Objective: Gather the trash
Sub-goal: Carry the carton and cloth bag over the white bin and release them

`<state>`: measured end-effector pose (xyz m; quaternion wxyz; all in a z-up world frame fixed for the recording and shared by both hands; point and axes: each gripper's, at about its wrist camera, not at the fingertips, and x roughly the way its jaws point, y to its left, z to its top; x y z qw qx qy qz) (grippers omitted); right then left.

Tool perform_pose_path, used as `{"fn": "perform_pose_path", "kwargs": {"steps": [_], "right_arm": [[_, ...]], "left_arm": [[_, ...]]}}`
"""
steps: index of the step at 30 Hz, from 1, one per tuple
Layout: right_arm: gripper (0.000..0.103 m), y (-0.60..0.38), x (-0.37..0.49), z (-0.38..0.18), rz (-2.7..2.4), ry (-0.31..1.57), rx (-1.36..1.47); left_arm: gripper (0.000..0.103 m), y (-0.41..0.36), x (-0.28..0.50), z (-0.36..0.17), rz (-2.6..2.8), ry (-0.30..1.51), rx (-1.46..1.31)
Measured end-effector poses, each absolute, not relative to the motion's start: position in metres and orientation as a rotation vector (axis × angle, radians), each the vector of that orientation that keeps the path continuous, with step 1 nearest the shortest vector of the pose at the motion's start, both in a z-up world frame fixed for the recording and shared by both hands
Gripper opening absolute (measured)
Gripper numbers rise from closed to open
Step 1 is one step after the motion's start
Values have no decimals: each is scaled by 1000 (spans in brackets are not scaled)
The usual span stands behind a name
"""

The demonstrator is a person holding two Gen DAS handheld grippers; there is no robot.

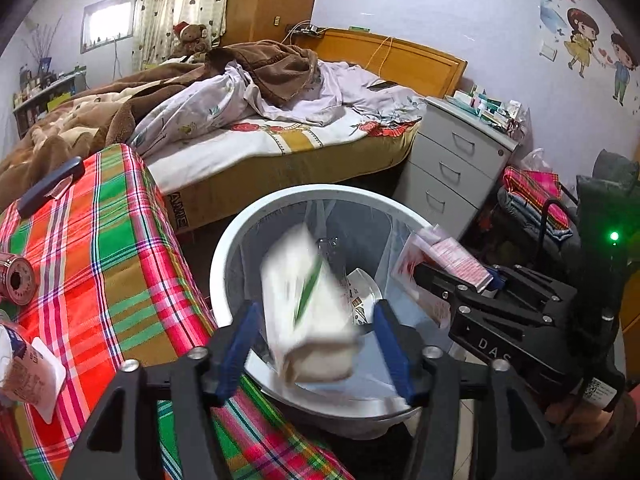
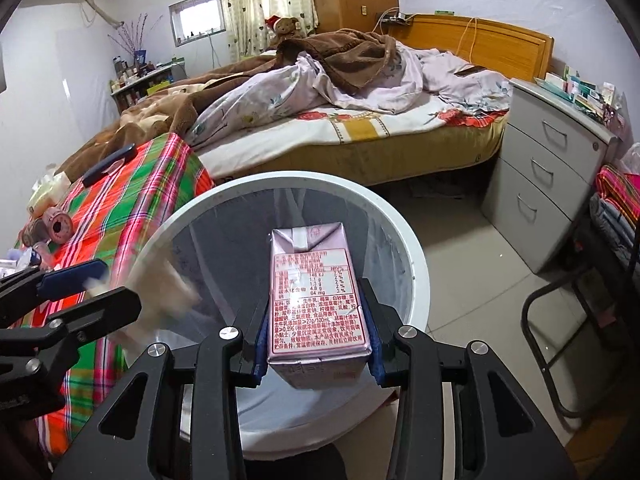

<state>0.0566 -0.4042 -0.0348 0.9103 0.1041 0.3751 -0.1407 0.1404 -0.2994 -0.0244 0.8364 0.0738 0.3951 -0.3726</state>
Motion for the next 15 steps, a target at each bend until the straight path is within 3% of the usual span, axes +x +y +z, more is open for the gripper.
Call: {"fn": "perform_pose_path", "kwargs": {"steps": [2, 15], "right_arm": [[57, -404, 55, -34, -283, 768, 222], [57, -396, 52, -24, -277, 731, 222]], "left_arm": [[66, -298, 142, -24, -782, 836, 149], [66, -275, 135, -9, -746, 802, 114]]}}
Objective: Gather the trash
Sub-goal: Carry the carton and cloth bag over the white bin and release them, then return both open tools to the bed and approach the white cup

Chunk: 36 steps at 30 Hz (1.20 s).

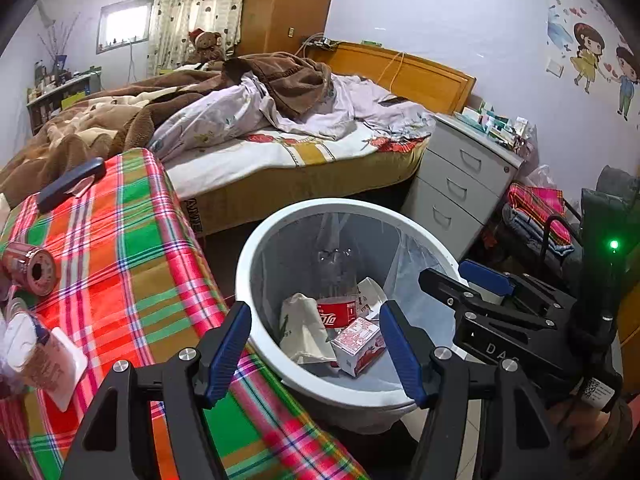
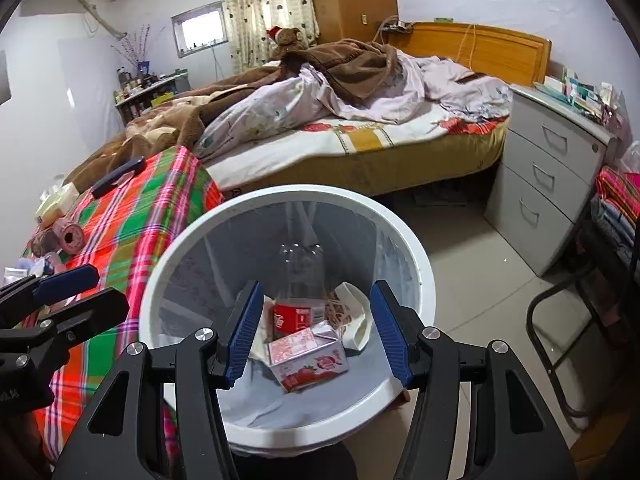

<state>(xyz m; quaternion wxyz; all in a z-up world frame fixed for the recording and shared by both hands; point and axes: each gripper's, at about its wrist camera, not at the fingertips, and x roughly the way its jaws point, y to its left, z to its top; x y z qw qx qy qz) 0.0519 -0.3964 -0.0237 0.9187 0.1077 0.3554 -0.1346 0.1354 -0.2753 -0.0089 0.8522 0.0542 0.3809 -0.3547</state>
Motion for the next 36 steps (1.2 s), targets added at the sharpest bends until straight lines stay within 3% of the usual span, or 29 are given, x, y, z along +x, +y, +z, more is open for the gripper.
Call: {"fn": "perform_pose_path", "kwargs": {"steps": [18, 36], "right_arm": [[57, -351, 57, -3, -191, 661, 177], [62, -275, 86, 2, -9, 647, 126]], "left_arm": [[66, -194, 123, 16, -611, 727, 42], [72, -53, 140, 17, -329, 699, -81]]}}
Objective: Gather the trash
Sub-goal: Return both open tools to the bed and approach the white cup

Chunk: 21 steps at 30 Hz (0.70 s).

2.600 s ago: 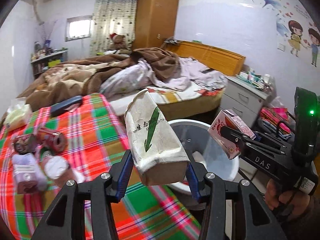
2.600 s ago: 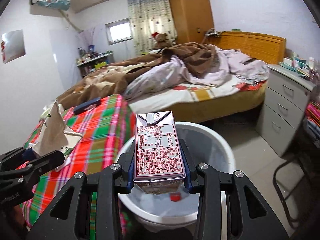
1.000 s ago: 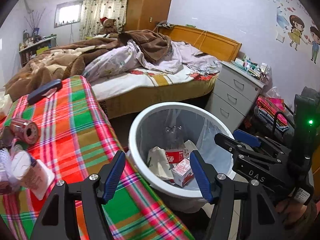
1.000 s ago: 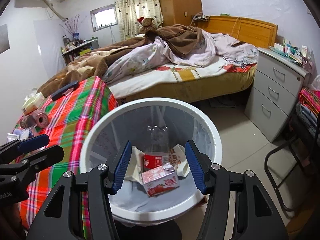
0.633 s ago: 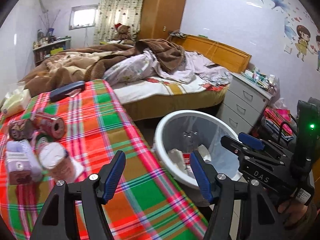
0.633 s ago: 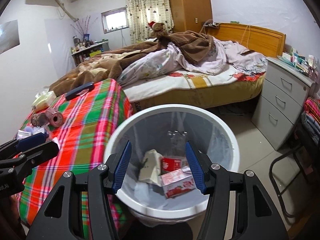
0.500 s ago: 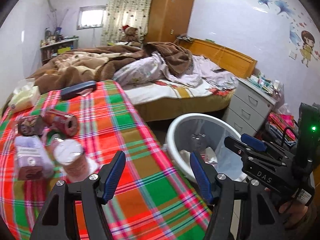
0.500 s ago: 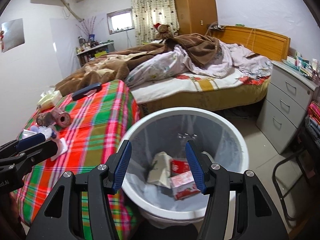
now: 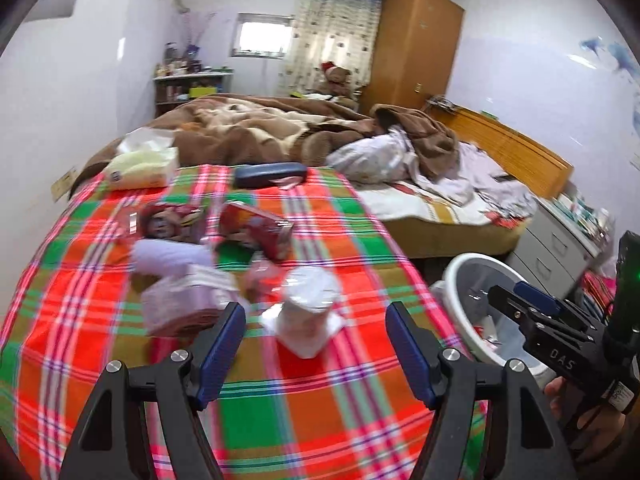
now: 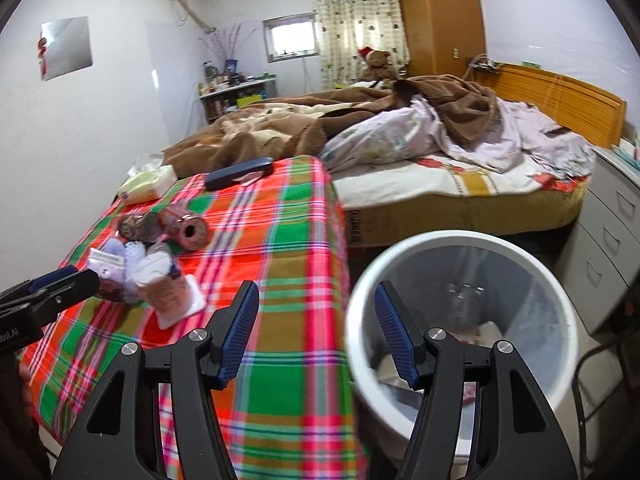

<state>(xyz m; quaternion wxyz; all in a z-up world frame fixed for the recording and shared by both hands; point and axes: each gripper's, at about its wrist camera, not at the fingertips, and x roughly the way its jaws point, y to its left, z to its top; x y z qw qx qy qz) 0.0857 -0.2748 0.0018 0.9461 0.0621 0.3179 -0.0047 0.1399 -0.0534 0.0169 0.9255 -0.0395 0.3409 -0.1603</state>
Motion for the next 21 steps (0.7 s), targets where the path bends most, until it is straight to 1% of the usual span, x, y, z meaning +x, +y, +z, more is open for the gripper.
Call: {"fn": "perform_pose_path", "kwargs": {"steps": [12, 14, 21], "right_arm": [[62, -220, 111, -7, 126, 689, 77], [62, -211, 113, -10, 156, 702, 74], [62, -184, 125, -22, 243, 754, 51]], "left_arm": [[75, 16, 154, 2, -243, 721, -91], [78, 21, 158, -1, -251, 729, -74], [78, 26, 173, -11, -301, 765, 0]]}}
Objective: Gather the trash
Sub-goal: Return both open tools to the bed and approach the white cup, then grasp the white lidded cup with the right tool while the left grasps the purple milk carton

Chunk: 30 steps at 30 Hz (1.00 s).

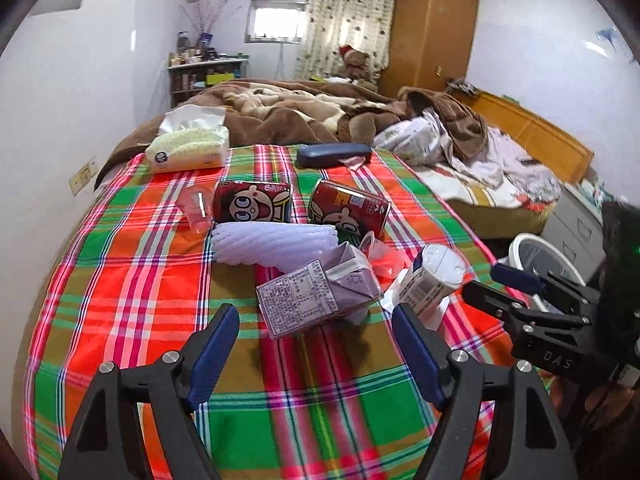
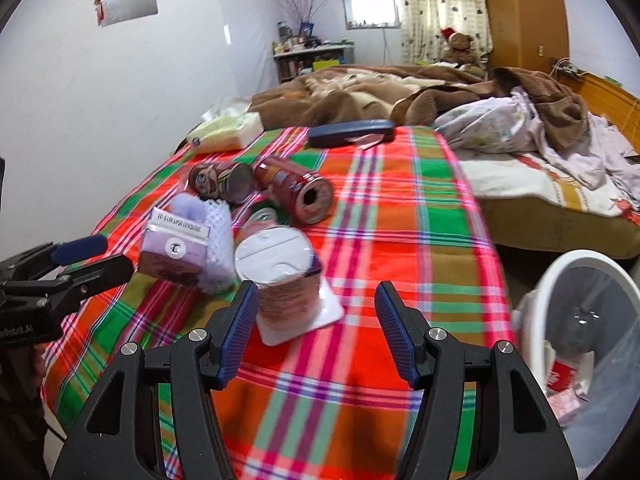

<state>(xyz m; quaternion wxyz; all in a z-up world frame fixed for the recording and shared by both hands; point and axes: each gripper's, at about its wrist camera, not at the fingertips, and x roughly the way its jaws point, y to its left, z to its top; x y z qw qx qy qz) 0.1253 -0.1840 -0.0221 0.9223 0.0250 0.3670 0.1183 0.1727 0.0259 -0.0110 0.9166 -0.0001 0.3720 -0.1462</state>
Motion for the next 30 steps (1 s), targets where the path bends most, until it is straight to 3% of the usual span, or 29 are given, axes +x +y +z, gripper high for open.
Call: {"fn": "perform_pose_path", "kwargs": {"steps": [12, 20, 25, 30], "right_arm": [[62, -160, 154, -31, 267, 813, 5], [62, -168, 165, -30, 257, 816, 64], [62, -160, 173, -32, 294, 809, 35], [62, -156, 180, -31, 337, 811, 58]], "left_arm": [[79, 15, 207, -19, -337, 774, 173], [79, 15, 232, -26, -381, 805, 134], [62, 18, 237, -32, -399, 827, 108], [54, 25, 239, -33, -399, 828, 68]]}}
